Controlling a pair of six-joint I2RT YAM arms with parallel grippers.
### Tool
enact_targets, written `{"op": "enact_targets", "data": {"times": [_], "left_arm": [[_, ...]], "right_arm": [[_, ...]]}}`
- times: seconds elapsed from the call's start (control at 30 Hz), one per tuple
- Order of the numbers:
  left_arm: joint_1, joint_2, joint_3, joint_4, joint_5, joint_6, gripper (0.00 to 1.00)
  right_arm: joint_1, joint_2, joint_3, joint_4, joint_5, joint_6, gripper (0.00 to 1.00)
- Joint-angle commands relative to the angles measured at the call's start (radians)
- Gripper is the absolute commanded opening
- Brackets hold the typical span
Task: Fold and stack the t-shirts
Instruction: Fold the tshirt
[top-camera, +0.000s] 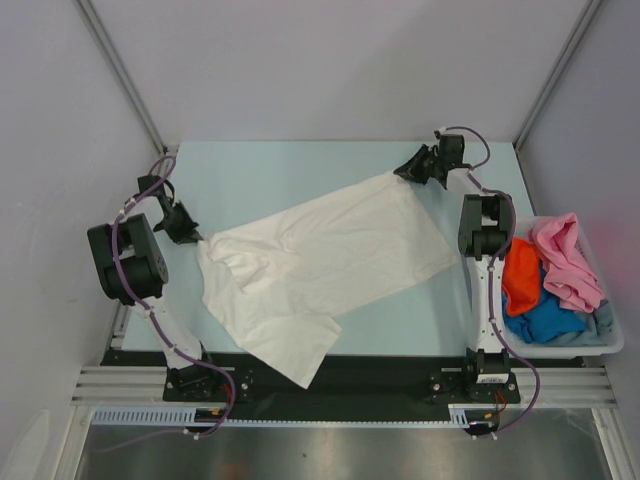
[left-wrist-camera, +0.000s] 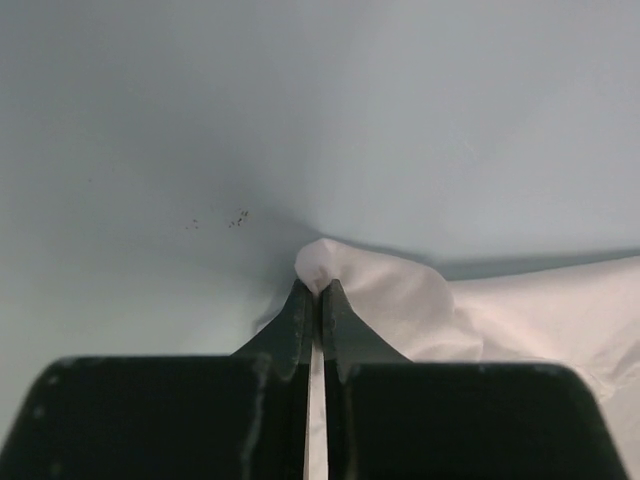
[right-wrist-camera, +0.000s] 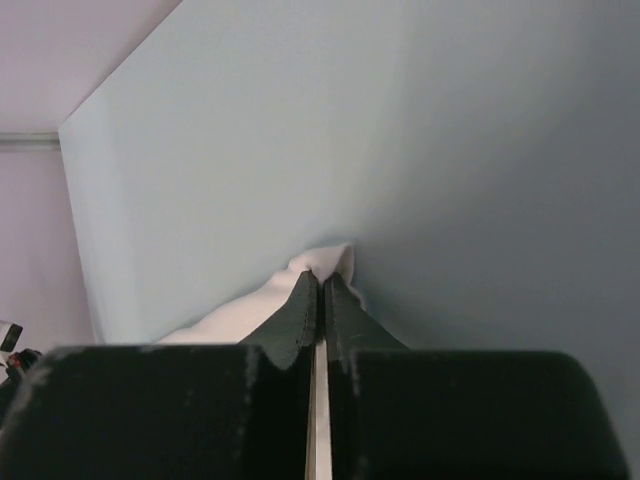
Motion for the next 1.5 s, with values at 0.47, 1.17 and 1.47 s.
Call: {"op": "enact_targets", "data": {"times": [0.47, 1.17, 1.47], "left_arm": [[0.005, 0.107, 0.225, 0.165, 0.077, -0.032, 0.07], [-0.219, -0.342, -0.044, -0.042, 0.001, -0.054, 0.59], [-0.303, -0.476, -0.343, 0.067, 0.196, -0.151, 0.53]], "right_arm": [[-0.053, 0.022, 0.136, -0.017, 0.273, -0.012, 0.0], [0.04, -0.249, 0.24, -0.499, 0.431, -0.198, 0.71], [0.351, -0.395, -0.045, -0.405, 0.191, -0.225, 0.45]]}}
